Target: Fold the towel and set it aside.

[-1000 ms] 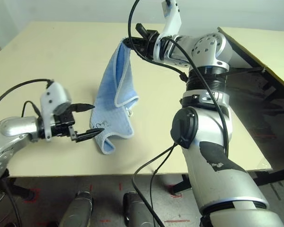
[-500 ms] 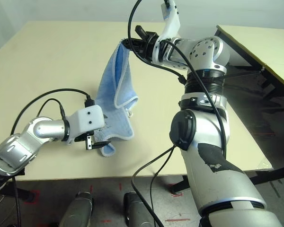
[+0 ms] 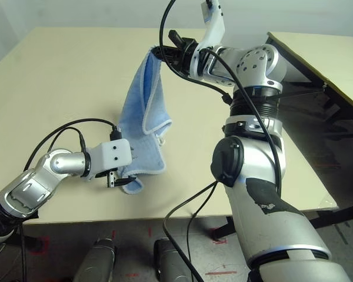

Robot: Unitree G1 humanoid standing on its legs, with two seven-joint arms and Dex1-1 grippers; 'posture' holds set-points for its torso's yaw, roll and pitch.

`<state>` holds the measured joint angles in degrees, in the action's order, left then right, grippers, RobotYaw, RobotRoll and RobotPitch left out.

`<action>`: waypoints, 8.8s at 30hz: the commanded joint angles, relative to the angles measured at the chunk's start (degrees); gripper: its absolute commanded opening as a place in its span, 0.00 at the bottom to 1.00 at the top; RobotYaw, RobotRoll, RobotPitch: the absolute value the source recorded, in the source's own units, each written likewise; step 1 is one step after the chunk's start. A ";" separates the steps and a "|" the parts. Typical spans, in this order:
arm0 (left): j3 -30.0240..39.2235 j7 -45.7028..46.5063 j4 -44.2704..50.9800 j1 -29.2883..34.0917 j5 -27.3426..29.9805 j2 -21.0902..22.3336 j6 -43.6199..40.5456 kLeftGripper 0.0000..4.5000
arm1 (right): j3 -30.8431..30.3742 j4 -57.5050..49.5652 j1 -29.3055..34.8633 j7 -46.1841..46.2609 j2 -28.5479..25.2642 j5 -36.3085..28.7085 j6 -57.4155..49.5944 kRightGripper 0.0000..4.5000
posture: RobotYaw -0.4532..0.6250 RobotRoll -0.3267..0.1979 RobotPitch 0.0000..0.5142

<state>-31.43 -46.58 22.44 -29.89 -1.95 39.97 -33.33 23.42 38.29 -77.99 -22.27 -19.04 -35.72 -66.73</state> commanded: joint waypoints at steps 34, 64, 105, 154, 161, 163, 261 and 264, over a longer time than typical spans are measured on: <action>24.74 1.32 -1.75 -3.75 16.52 -4.68 -21.39 0.01 | -11.85 -7.73 3.99 -14.98 -8.45 2.52 1.51 0.00 | 0.49 0.62 0.22; 47.86 -1.32 -28.50 17.02 18.02 10.31 5.60 0.57 | -30.05 -17.98 17.44 -44.71 -26.83 9.21 5.62 0.00 | 0.50 0.62 0.22; 32.11 -15.92 -21.11 26.78 0.67 21.65 31.05 0.79 | -27.41 -22.35 19.96 -42.32 -24.26 6.68 3.77 0.00 | 0.50 0.62 0.24; 35.28 -25.55 -24.05 16.77 12.79 30.19 11.51 0.69 | -32.27 -24.35 22.27 -52.07 -29.57 13.34 13.16 0.00 | 0.48 0.62 0.19; 35.23 -25.82 -17.71 16.79 13.66 29.15 9.59 0.99 | -32.12 -24.50 22.21 -51.53 -29.20 12.78 12.67 0.00 | 0.48 0.62 0.19; 35.15 -24.98 -15.89 17.00 14.15 27.57 9.95 0.99 | -32.03 -24.61 22.28 -51.37 -29.02 12.67 12.64 0.00 | 0.48 0.62 0.19; 33.54 -15.35 -71.99 -23.85 3.63 19.20 31.63 0.01 | -36.81 -20.94 24.24 -60.84 -35.28 23.41 41.45 0.00 | 0.44 0.62 0.23; 34.05 -14.04 -76.50 -28.99 3.91 18.38 31.06 0.01 | -36.94 -16.75 21.61 -60.94 -33.29 26.17 49.75 0.00 | 0.45 0.62 0.23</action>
<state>1.52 -62.33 -50.64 -57.44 2.64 57.88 -1.66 -13.04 18.96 -54.86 -83.13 -52.28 -12.37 -21.64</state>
